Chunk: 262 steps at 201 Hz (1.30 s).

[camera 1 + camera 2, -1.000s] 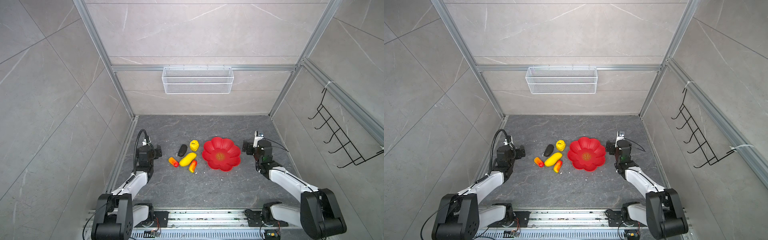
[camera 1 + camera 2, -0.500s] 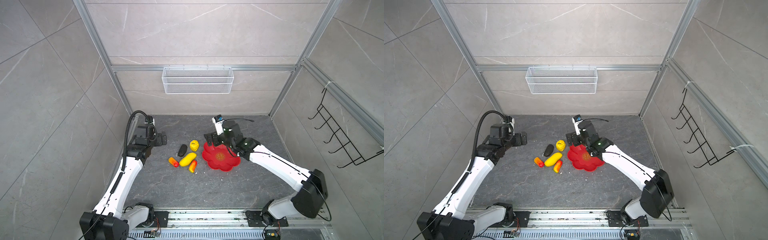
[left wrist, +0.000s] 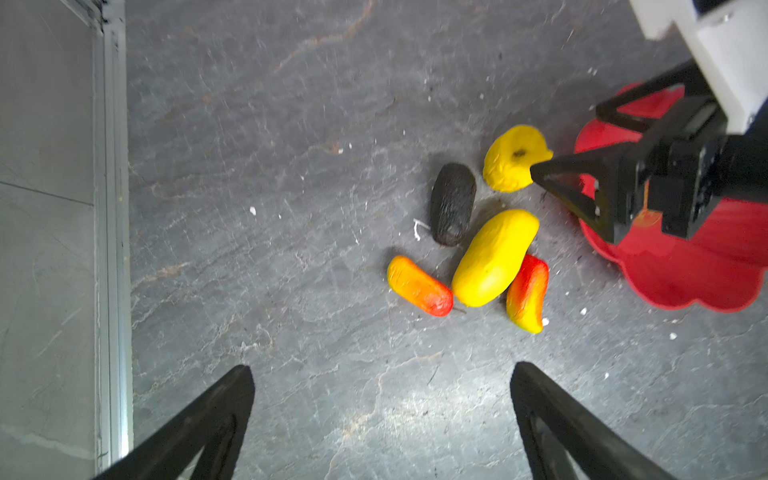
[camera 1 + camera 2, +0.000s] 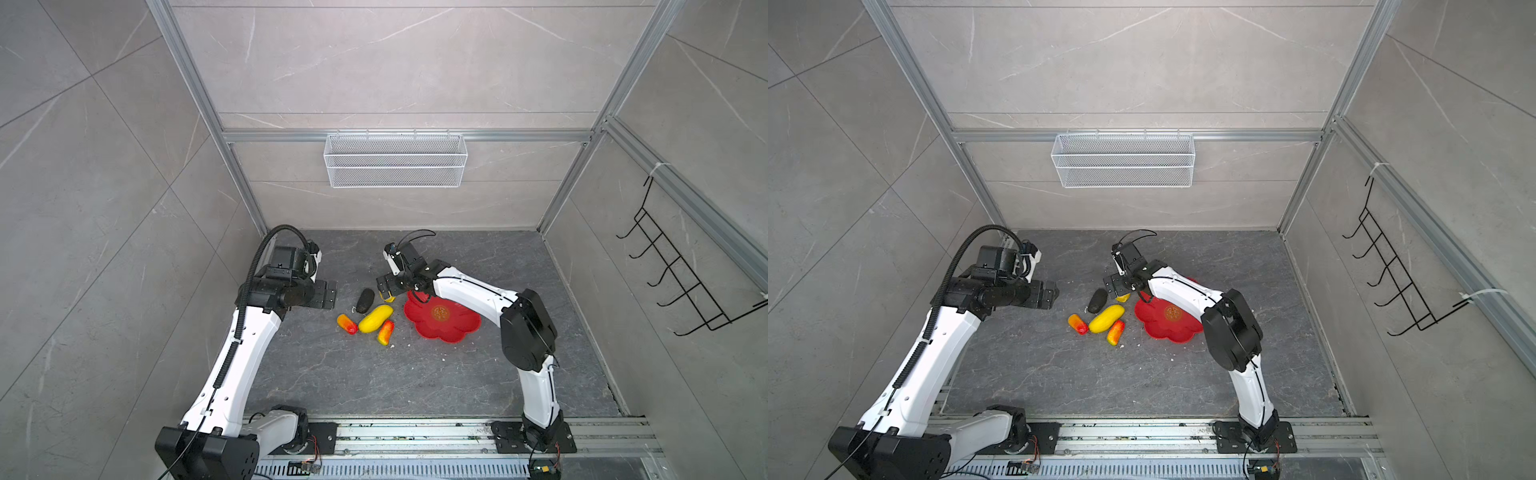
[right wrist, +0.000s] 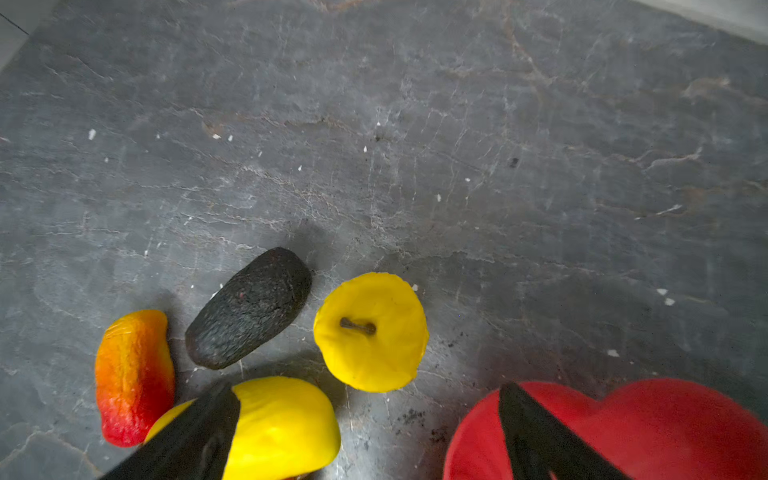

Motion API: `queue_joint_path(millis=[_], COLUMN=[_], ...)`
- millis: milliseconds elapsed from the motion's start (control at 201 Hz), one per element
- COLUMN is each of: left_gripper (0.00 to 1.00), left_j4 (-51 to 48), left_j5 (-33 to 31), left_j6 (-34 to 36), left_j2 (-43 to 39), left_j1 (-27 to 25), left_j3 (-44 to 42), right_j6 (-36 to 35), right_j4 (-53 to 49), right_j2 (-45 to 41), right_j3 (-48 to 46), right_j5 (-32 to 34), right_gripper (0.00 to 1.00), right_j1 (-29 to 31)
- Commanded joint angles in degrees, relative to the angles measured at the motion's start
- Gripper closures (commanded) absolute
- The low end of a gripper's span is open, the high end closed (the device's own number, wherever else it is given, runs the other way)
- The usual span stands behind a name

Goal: Place and organize the fake fruits in the fruit bowl
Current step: 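Reach the right gripper to the small round yellow squash and grasp it, then lower the yellow squash into the red bowl and open the right gripper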

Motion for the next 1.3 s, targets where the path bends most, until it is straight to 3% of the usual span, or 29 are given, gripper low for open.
queue_joint_path(millis=[0,259,523,802,1031,1300], left_gripper=[0.0,0.0,0.0,0.0,0.0,0.0], left_j4=[-1.26,1.5,2.31,2.65,2.67,2.76], left_j5=[-0.12,0.76,0.43,-0.03,-0.55,-0.48], left_j6=[3.25,3.45,3.63,3.61,3.62,3.53], left_j2=[-0.17,-1.54,-1.77,-2.16,-1.59,-1.22], left_j1=[0.06,0.15,0.59,0.94,1.12,1.21], left_j3=[-0.83,-3.59,-4.66,-4.93,-4.98,-5.12], right_j6=[1.25,1.86,2.23,2.42,-1.07,-3.36], right_j4=[-2.88,-7.51,-8.86,-10.22,-10.92,-9.69], right_j2=[3.26,11.66,14.05,13.42,-0.46,-20.64], right_j3=[4.69,13.57,14.53,16.75,12.64,-9.8], right_j5=[-0.94,0.72,1.33,1.65,4.25,7.39], right_gripper=[0.01,0.13,0.18,0.56,0.59,0.61], right_j1=[0.06,0.17,0.16,0.19,0.04,-5.75])
